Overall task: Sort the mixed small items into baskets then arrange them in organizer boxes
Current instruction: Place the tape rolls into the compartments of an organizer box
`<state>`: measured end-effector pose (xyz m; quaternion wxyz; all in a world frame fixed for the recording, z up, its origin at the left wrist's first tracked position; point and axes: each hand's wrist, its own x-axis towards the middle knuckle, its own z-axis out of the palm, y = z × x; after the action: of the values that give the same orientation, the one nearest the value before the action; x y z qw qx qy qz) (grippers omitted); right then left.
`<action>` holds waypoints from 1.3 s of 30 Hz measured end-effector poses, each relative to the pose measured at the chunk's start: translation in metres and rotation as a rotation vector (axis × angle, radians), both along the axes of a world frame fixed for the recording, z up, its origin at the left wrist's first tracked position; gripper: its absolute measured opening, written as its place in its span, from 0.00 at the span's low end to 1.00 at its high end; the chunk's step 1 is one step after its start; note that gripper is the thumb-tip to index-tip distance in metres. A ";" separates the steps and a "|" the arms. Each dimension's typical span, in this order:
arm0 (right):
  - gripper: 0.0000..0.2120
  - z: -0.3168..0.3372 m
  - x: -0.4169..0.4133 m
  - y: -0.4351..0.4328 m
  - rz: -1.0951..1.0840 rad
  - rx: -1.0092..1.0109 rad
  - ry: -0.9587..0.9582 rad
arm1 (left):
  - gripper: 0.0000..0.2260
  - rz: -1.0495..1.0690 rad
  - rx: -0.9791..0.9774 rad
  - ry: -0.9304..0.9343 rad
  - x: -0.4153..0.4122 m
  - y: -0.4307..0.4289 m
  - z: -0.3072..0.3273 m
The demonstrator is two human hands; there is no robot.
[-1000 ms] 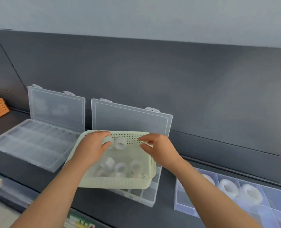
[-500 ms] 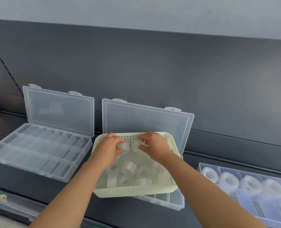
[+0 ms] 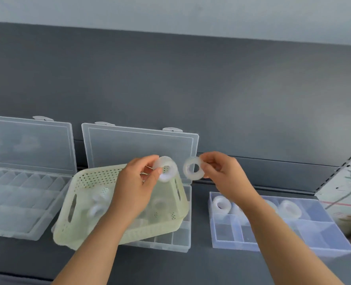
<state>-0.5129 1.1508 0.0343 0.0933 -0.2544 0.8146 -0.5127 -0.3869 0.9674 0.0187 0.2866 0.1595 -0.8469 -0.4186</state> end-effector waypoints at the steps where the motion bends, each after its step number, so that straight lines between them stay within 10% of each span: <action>1: 0.07 0.002 -0.005 0.022 -0.041 -0.038 -0.031 | 0.12 -0.041 0.013 -0.004 -0.011 0.020 -0.001; 10: 0.02 -0.010 -0.068 0.224 -0.397 -0.096 -0.155 | 0.06 -0.352 0.119 -0.134 -0.126 0.200 -0.024; 23: 0.08 -0.032 -0.127 0.336 -0.497 -0.188 -0.202 | 0.08 -0.556 -0.312 -0.449 -0.225 0.329 -0.068; 39: 0.09 -0.061 -0.138 0.311 -0.159 0.398 -0.017 | 0.17 -0.323 -0.332 -0.401 -0.183 0.286 -0.079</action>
<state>-0.6511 1.4615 -0.0270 0.1078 -0.1614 0.9166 -0.3496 -0.5702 1.2532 -0.0607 0.0654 0.0532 -0.9578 -0.2749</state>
